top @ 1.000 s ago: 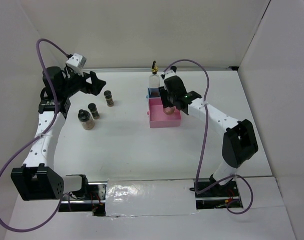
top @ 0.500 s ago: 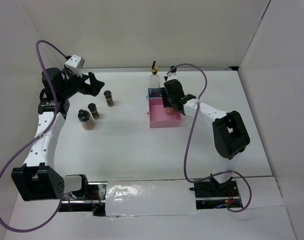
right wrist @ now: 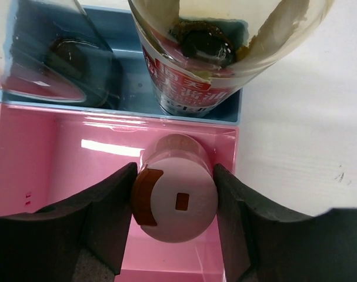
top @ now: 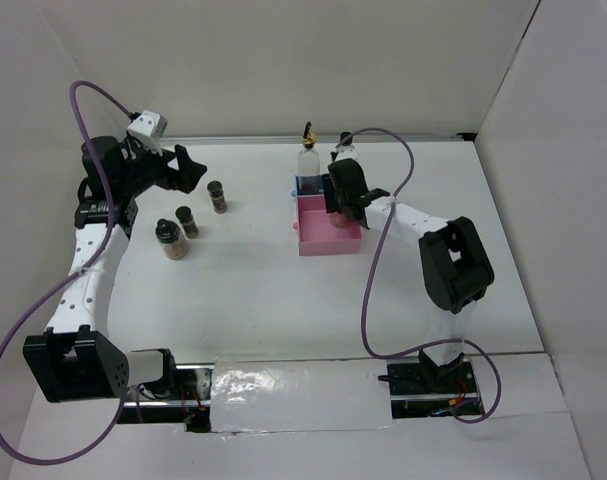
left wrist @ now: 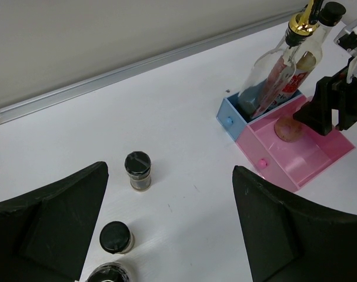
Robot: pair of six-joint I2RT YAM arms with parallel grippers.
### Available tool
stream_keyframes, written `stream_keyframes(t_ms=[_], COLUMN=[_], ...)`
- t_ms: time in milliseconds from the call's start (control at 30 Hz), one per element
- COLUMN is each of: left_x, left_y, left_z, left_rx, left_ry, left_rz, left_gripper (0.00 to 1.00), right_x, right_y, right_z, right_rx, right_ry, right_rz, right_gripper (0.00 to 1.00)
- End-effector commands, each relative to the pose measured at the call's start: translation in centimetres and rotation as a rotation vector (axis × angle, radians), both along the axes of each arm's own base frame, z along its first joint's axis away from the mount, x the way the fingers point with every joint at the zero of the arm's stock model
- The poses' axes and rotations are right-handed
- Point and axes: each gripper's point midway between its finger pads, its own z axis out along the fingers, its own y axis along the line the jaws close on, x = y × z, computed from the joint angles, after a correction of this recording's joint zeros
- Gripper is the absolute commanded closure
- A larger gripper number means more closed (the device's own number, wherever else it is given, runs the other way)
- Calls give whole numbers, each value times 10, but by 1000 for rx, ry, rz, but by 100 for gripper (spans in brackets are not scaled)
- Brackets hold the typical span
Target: Organize the condiment bottles
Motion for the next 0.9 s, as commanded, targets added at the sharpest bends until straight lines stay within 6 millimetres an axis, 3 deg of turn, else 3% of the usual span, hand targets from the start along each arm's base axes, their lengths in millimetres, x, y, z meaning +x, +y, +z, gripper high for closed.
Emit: stream_keyframes(t_ms=[0, 33, 133, 200, 300, 467, 567, 700, 867], left_x=[-5, -6, -8, -8, -6, -29, -37, -53, -59], left_y=[1, 2, 14, 25, 65, 96, 107, 106, 107], left_z=[3, 1, -6, -9, -21, -73, -91, -132, -161], left_rx=[12, 11, 72, 113, 235, 297, 309, 296, 332], left_ry=[-21, -5, 22, 46, 125, 334, 386, 494, 532], left_rz=[-12, -8, 32, 84, 265, 339, 353, 310, 279], left_gripper=[1, 1, 1, 1, 1, 1, 1, 1, 1], right_x=[11, 10, 6, 3, -5, -19, -23, -28, -35], right_y=[7, 7, 5, 5, 7, 10, 13, 13, 15], right_z=[18, 19, 36, 42, 53, 78, 89, 106, 106], right_rx=[53, 51, 56, 60, 68, 60, 62, 76, 75], right_ry=[-41, -38, -53, -53, -58, -68, -81, -112, -110], right_rz=[3, 4, 2, 6, 12, 43, 70, 86, 95], right_gripper=[33, 20, 0, 0, 0, 0, 0, 0, 0])
